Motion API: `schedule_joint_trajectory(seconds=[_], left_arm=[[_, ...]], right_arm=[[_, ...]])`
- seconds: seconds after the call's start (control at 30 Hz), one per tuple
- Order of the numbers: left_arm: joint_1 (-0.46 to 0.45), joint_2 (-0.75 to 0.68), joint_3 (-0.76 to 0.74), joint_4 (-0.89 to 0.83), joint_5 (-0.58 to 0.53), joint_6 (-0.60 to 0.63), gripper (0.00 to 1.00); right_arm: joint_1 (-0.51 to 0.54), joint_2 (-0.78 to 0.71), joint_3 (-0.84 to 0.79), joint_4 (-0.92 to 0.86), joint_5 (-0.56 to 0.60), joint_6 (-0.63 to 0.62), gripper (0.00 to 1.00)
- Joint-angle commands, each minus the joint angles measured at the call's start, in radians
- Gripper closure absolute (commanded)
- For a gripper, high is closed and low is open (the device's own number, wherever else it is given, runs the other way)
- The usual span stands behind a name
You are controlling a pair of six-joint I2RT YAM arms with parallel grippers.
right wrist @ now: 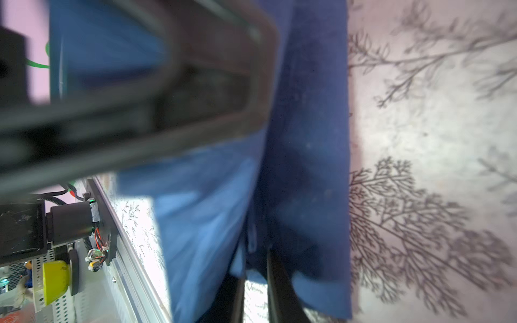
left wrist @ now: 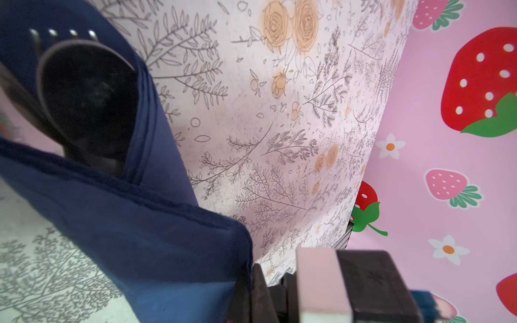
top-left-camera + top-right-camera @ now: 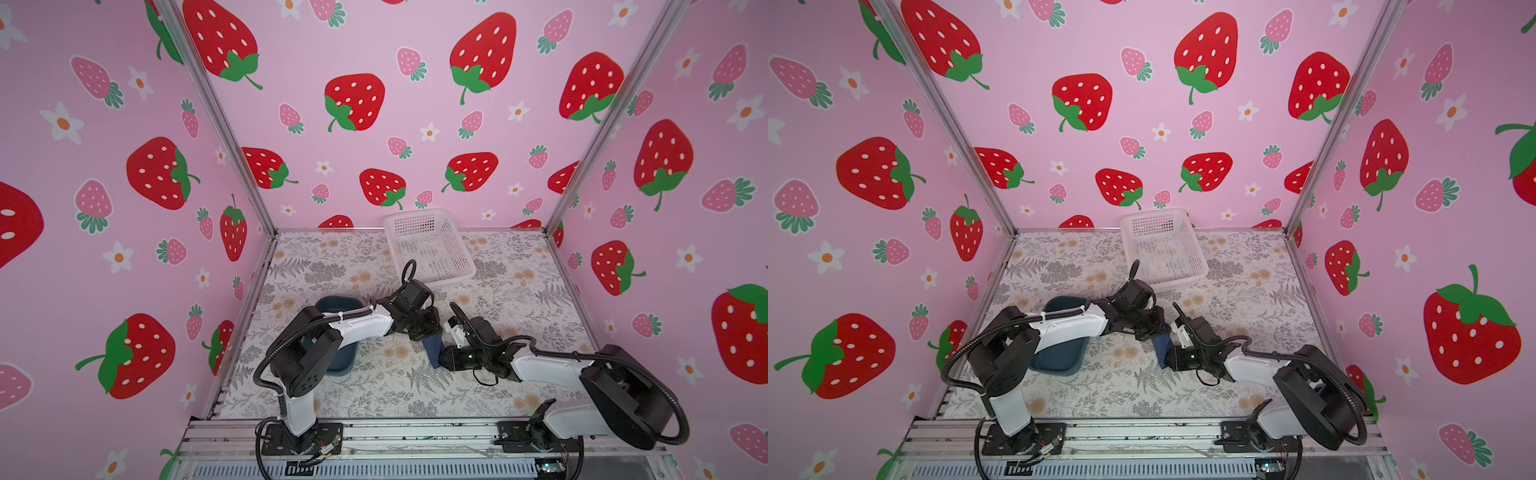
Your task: Place the utensils on the paper napkin and roll it up
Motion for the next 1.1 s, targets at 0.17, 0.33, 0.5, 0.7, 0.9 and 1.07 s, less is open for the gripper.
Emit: schedule_joint_trajectory(seconds=[0.17, 0.33, 0.5, 0.7, 0.9, 1.07], left_arm=[[-0.002, 0.006, 0.041, -0.02, -0.007, 0.011, 1.0], [-0.001, 0.009, 0.047, -0.023, -0.009, 0.012, 1.0], [-0.001, 0.018, 0.059, -0.028, -0.005, 0.013, 1.0], [-0.001, 0.023, 0.063, -0.029, -0.004, 0.014, 1.0], [-0.002, 0.025, 0.063, -0.029, -0.005, 0.012, 1.0], [-0.002, 0.029, 0.069, -0.029, -0.004, 0.01, 1.0]], right_arm=[[-0.078, -0.19, -0.047, -0.078, 0.097, 0.006, 0.72], [-0.093, -0.241, -0.048, -0.061, 0.077, -0.034, 0.36], [-0.094, -0.198, -0.031, -0.027, 0.004, -0.094, 0.11], [-0.088, -0.114, -0.033, 0.007, -0.016, -0.122, 0.01], [-0.086, -0.061, -0.018, 0.006, 0.033, -0.164, 0.0], [-0.084, 0.001, -0.006, 0.05, 0.001, -0.18, 0.05]])
